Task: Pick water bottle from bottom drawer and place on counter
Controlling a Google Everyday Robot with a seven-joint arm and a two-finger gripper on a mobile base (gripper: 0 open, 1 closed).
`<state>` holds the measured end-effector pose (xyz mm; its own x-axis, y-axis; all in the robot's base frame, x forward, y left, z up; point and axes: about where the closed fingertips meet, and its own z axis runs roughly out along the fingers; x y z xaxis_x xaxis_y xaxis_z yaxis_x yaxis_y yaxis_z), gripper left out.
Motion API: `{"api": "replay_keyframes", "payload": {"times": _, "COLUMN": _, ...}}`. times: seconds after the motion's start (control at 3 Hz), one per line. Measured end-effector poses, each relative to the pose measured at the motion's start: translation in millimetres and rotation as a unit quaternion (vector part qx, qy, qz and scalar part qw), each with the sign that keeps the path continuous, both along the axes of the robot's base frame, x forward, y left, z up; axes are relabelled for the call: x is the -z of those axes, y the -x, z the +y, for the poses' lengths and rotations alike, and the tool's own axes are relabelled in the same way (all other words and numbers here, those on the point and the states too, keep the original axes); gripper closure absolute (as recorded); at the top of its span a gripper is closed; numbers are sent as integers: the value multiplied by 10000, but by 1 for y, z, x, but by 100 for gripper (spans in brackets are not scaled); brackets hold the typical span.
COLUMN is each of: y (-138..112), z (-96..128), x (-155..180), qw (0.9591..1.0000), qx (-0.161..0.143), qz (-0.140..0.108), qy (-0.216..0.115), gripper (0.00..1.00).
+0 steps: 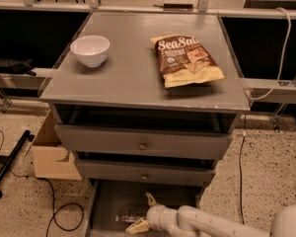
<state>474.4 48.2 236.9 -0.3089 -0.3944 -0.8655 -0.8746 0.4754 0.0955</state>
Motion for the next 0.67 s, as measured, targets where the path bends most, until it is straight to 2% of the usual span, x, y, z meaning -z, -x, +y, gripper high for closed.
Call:
{"api": "replay_keyframes", "payload": {"times": 0.33, "y": 1, "z": -2, "x": 25, "qw": 9998, "qx": -26, "qz": 125, "qy": 181, "gripper": 0}}
{"api": "replay_keyframes", "payload": {"times": 0.67, "y": 0, "z": 3, "x": 27, "qw": 9997, "qx": -49, "qz": 82, "qy": 206, "gripper": 0}}
